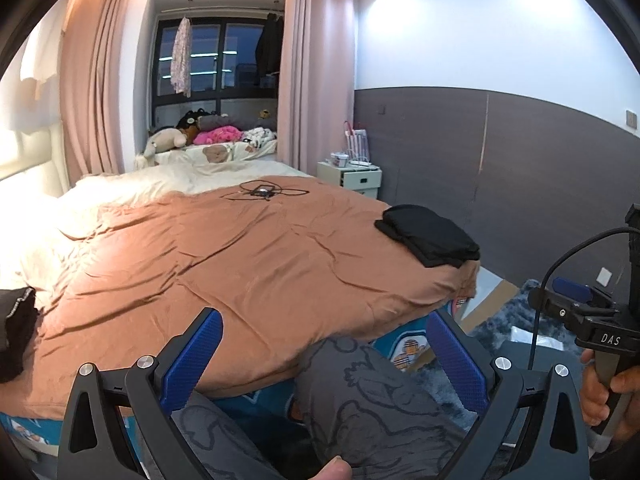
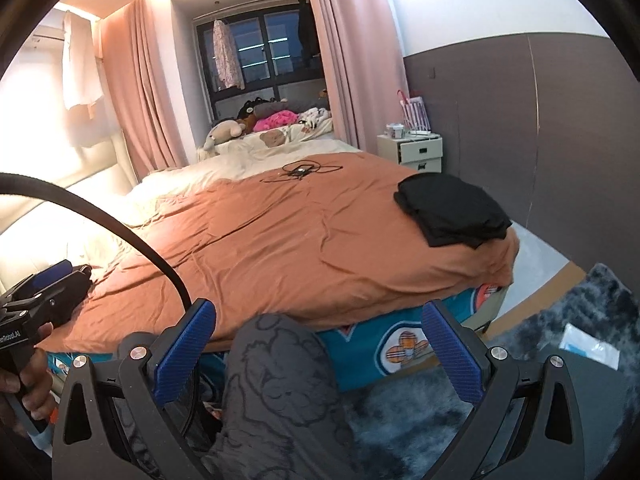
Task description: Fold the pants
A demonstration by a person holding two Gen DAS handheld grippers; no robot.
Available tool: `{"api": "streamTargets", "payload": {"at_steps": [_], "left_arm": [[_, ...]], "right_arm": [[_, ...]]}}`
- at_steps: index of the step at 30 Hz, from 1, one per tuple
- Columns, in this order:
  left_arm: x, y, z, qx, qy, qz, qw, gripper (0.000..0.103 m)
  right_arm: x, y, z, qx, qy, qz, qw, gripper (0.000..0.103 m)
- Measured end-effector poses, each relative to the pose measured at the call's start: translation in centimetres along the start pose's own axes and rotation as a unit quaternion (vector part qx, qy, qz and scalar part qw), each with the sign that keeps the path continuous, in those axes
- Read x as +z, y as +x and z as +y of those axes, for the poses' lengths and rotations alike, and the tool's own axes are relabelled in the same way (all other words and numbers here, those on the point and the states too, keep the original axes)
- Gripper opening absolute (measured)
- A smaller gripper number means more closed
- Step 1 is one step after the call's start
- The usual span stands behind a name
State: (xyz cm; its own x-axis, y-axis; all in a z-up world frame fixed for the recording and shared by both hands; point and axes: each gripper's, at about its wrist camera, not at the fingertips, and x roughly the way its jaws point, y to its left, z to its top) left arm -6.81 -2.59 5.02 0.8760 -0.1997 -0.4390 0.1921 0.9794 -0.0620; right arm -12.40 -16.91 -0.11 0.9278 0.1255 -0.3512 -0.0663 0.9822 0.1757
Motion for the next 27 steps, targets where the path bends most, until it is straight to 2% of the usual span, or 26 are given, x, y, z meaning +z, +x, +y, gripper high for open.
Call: {"api": "streamTargets", "payload": {"at_steps": [13,27], "left_arm": [[-1.0,0.6,1.1,-0.003,-0.018,0.008,0.9998,0.102],[-0.9,-0.1,1.0,0.000,-0.017,0.003,0.9998,0.102]], "right_arm": [[-0.3,-0.1,2.6,-0.020,-0.021,-0.006,1.000,0.103],[-0.4,-0.2,2.6,-0.019,-0.032,-0.004,0.999,0.103]]}}
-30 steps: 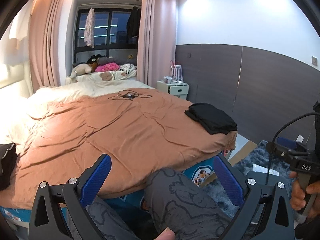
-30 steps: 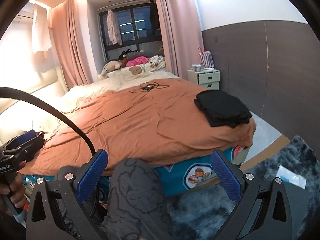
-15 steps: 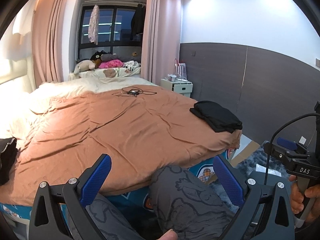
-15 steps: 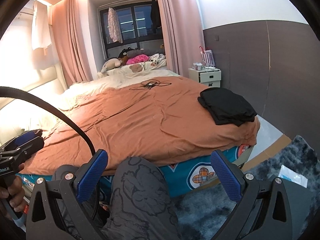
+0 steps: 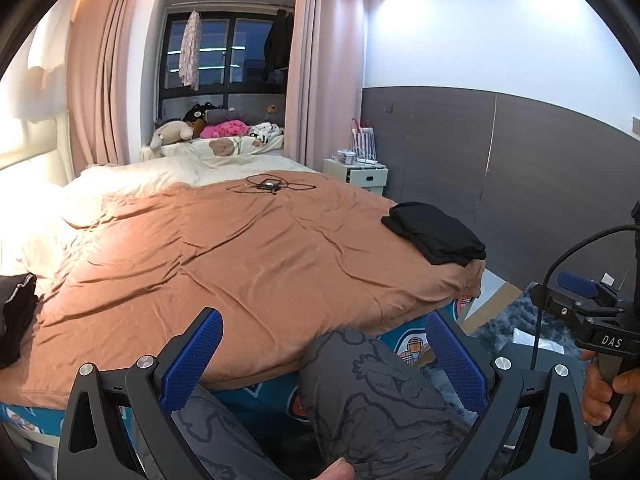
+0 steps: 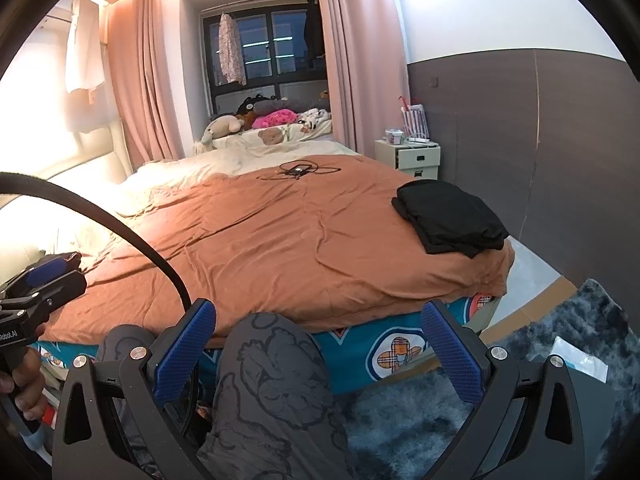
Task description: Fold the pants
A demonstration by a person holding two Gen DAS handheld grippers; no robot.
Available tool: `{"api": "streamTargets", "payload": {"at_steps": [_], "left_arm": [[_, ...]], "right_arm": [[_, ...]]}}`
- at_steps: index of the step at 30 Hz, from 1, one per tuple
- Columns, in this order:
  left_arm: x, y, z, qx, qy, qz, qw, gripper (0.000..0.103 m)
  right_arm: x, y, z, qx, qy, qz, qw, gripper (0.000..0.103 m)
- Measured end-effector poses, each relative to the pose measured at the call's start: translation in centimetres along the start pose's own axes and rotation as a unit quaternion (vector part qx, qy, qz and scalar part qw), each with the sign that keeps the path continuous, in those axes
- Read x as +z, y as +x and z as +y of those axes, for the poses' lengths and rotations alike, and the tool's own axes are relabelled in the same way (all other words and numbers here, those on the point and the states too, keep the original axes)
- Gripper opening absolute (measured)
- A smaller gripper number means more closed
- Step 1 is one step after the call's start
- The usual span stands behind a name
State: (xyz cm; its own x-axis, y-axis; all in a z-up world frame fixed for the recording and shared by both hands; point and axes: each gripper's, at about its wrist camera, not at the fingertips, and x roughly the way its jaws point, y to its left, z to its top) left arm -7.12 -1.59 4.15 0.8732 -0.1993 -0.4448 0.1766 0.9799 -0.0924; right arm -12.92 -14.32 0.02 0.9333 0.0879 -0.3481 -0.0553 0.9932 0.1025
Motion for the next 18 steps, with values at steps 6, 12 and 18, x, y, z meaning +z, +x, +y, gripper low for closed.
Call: {"api": "streamTargets", "payload": {"at_steps": [6,12,18], "left_arm": [[0.0,-0.4,0.0,0.001,0.005,-0.003,1.0000,0.102],[0.1,-0.8,0.1,-0.001,0.006,-0.007,1.0000,0.102],[0.3,-1.2,-0.1,0.003,0.010,-0.013,0.9999,0.102]], "right_arm": [[0.2,-0.2,-0.3,0.002,0.000,-0.002,1.000,0.103],[0.3,-0.5,-0.5,0.003,0.000,-0.004,1.000,0.103],[0.3,-0.4,-0.7,0.003,-0.004,-0.006,1.000,0.103]]}}
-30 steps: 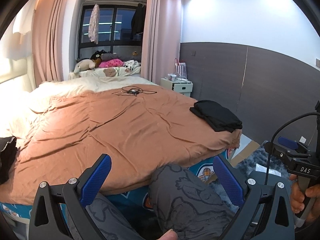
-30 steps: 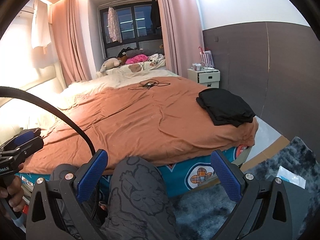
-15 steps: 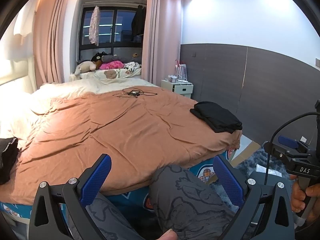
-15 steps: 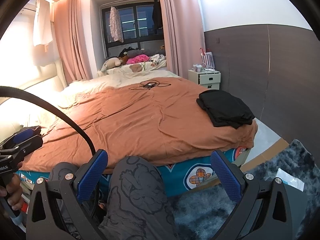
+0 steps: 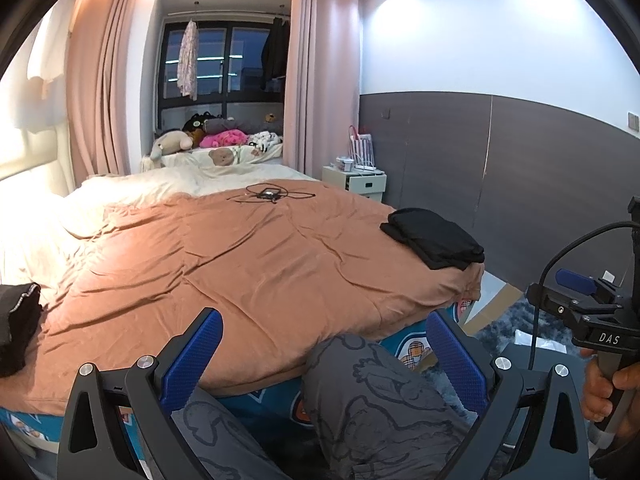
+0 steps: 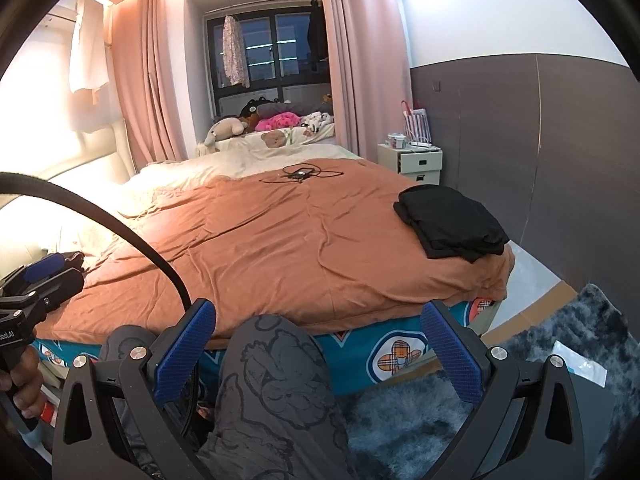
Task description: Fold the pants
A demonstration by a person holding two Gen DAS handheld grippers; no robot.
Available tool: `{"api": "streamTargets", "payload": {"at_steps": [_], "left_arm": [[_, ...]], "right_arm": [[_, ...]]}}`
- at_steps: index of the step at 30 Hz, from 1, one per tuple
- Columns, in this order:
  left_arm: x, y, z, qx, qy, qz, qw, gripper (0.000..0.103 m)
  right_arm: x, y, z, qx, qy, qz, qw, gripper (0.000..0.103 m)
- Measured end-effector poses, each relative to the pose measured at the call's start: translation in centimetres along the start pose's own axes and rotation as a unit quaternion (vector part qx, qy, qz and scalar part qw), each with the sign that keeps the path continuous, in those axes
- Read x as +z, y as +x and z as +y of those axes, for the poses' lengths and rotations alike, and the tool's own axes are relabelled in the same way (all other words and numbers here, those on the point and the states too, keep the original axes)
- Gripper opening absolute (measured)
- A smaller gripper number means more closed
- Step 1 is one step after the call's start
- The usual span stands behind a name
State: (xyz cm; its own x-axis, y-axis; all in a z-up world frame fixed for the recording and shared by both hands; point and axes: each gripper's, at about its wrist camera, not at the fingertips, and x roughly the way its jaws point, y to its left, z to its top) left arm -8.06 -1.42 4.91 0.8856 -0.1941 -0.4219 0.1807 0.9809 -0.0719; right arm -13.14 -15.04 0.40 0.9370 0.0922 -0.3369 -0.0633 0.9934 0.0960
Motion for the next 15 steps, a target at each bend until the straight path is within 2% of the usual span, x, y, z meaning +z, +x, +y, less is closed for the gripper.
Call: {"api": "streamTargets", "payload": {"at_steps": [15], "left_arm": [[0.06,0.05,-0.14,-0.003,0.000,0.004,1.0000,0.102]], "right_arm": [[0.21,-0.17,-0.61,0.003,-0.001,-0.002,1.000,0.103]]}}
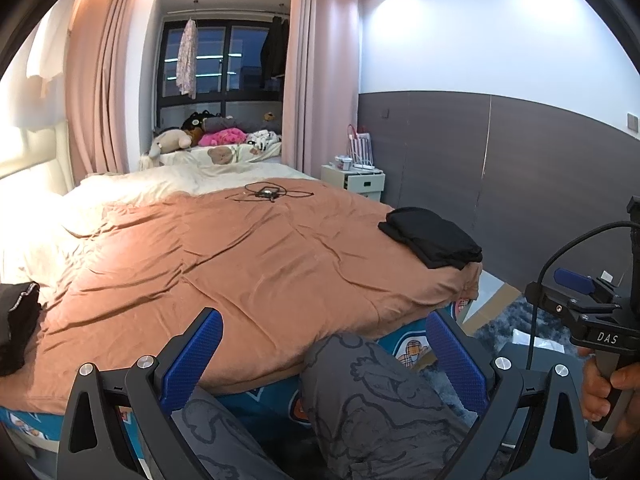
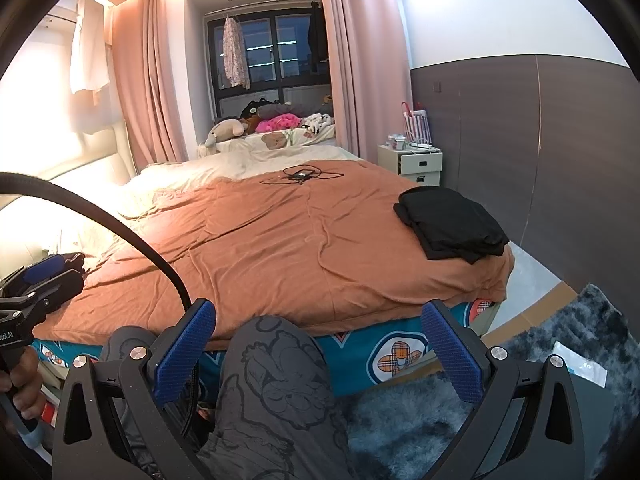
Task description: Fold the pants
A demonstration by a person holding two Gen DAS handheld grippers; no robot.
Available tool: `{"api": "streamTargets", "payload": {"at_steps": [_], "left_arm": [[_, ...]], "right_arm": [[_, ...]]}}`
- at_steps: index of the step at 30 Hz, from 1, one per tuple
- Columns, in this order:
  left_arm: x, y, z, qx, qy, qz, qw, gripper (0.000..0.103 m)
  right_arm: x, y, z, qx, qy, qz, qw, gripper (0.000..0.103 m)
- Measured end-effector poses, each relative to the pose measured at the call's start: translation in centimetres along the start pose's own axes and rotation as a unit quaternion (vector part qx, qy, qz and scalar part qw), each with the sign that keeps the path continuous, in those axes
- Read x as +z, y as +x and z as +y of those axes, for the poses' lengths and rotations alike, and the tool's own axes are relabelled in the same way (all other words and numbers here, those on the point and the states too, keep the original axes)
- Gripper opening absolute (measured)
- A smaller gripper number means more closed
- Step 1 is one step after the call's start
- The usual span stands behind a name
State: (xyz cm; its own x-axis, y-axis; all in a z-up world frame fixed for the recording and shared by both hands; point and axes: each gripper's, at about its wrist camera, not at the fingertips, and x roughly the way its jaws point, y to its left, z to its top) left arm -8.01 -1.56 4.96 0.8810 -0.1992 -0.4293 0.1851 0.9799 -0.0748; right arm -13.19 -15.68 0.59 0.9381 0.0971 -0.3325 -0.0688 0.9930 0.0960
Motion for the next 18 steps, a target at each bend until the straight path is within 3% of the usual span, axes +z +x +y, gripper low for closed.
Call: {"api": "streamTargets", "payload": {"at_steps": [18], "left_arm": [[-0.18,0.05,0.20,0.003,-0.010,0.001,0.9999,0.102]], "right_arm": [[0.39,0.10,-0.45,-0.002,-0.012,0.001,1.000,0.103]]}}
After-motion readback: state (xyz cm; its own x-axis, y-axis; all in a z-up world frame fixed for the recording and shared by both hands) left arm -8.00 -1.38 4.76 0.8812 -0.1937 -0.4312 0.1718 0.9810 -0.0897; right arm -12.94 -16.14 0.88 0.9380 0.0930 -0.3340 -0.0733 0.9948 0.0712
